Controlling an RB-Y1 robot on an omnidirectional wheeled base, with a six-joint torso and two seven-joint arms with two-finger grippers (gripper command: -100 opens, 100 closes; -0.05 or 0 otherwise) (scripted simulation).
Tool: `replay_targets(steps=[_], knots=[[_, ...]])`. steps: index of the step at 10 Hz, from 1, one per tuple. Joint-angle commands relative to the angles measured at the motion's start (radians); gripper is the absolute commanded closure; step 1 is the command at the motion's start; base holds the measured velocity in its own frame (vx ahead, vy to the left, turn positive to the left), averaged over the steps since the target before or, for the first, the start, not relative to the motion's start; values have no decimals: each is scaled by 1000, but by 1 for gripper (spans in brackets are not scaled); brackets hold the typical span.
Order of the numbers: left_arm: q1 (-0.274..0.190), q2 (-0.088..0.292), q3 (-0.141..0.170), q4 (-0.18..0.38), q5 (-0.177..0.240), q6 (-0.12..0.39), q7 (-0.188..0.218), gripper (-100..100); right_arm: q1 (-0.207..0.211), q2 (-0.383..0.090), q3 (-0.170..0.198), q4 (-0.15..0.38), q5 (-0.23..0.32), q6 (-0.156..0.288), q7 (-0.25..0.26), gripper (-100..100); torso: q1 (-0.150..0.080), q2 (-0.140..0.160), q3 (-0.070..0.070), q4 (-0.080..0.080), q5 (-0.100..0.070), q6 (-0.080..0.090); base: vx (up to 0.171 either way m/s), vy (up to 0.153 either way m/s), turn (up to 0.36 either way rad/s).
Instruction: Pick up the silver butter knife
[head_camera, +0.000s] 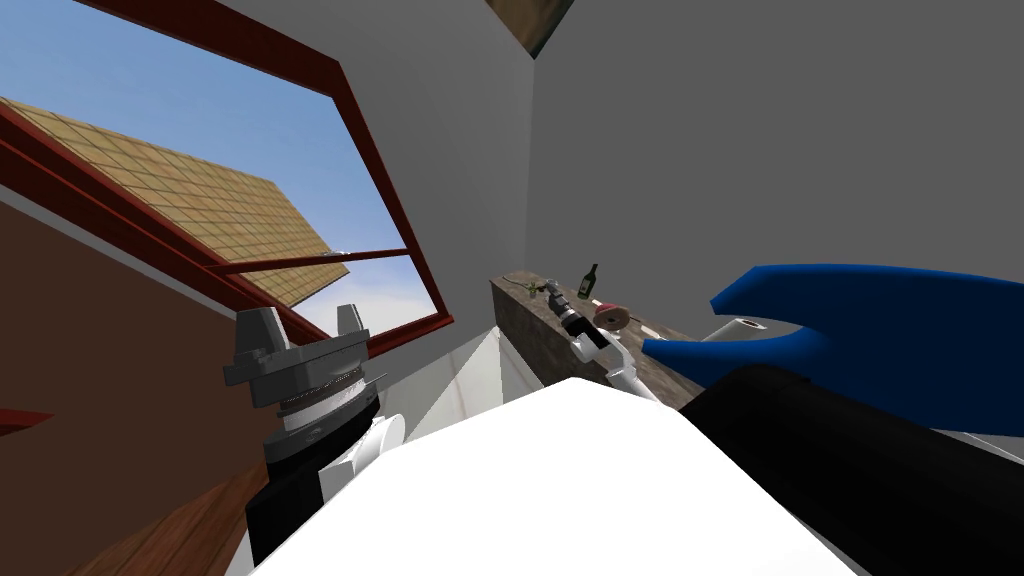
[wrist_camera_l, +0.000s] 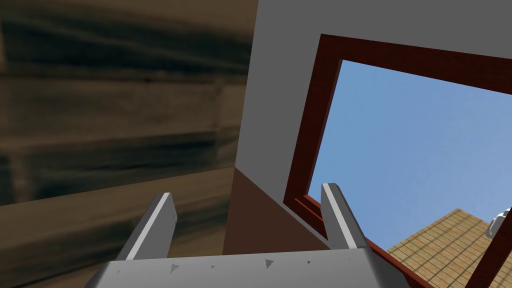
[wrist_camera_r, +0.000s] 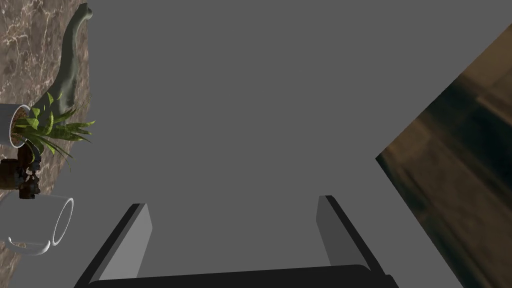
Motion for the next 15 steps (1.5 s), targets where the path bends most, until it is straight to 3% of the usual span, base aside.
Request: replay_targets(steps=[1,2,3,8,15], knots=[[0,0,0,0,0,0,0,0,-9,-16,-4,11,-5,35,10,-100,0,0,0,0,0,0,-5,54,-18],[0,0,0,0,0,0,0,0,-30,-50,-13,31,-16,70,27,-100,-1,0,0,0,0,0,-17,71,-35],[0,0,0,0,0,0,0,0,-30,-50,-13,31,-16,84,27,-100,-1,0,0,0,0,0,-14,59,-24],[0,0,0,0,0,0,0,0,-87,-144,-29,100,-43,218,80,-100,-2,-2,-1,0,0,0,10,54,-36],[0,0,0,0,0,0,0,0,-134,-224,-32,180,-63,363,135,-100,-3,-4,-2,-1,-1,0,36,47,-44]])
